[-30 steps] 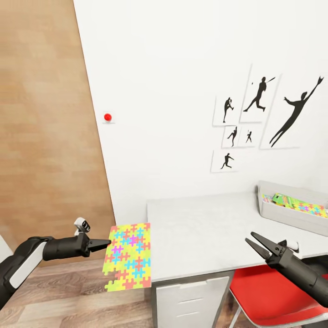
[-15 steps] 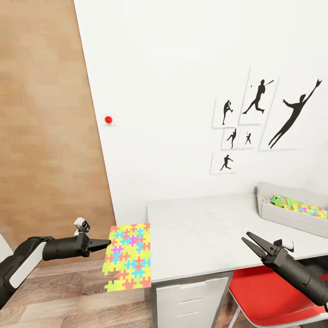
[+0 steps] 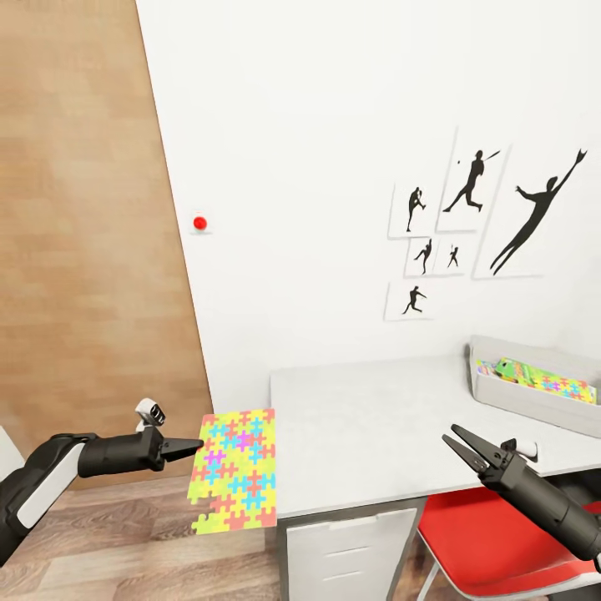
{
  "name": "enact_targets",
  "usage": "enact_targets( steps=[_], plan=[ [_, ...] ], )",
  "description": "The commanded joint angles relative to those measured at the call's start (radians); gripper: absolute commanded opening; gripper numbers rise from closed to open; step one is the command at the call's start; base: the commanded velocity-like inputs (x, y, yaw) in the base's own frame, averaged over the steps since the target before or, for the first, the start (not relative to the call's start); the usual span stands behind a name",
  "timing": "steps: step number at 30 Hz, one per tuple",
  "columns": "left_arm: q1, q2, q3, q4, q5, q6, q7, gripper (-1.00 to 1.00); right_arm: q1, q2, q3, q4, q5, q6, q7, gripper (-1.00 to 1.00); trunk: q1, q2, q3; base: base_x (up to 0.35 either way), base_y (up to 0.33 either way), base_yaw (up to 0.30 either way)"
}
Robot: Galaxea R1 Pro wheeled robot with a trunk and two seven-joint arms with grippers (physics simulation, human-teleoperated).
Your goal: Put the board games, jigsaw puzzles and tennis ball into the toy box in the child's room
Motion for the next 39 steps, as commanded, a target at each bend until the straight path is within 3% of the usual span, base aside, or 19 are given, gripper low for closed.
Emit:
enact_targets(
  steps=[1,4,9,11,17,25,39],
  plan=[
    [-0.001,0.001,-0.003,0.0,0.003,0.006,-0.002,-1.0,-0.002,0.0,-0.001,0.0,0.002,0.004,0.002,1.0,-0.004,0.006,0.001,0.0,0.0,0.0],
    [-0.001,0.002,-0.002,0.0,0.003,0.006,-0.002,-1.0,-0.006,-0.003,0.002,0.0,0.003,0.014,-0.028,1.0,-0.015,0.027,0.011,0.0,0.0,0.0],
    [-0.001,0.001,-0.002,0.0,0.002,0.006,-0.002,-1.0,-0.038,-0.004,0.01,0.0,0.003,0.021,-0.211,1.0,-0.034,0.062,0.026,0.0,0.0,0.0],
    [-0.001,0.001,-0.002,0.0,0.003,0.006,-0.001,-1.0,-0.054,-0.01,0.037,0.0,0.002,0.033,-0.287,1.0,-0.042,0.076,0.033,0.0,0.0,0.0],
    [-0.001,0.0,-0.004,0.0,0.004,0.006,0.002,-1.0,-0.103,-0.018,0.119,0.0,0.003,0.058,-0.374,1.0,-0.065,0.118,0.051,0.0,0.0,0.0],
    [-0.001,0.001,-0.003,0.0,0.004,0.006,0.002,-1.0,-0.105,-0.007,0.141,0.0,-0.011,0.058,-0.39,1.0,-0.096,0.174,0.077,0.0,0.0,0.0],
    [-0.001,0.001,-0.003,0.0,0.003,0.006,0.002,-1.0,-0.102,-0.003,0.143,0.0,-0.012,0.058,-0.389,1.0,-0.096,0.174,0.077,0.0,0.0,-0.193]
  ],
)
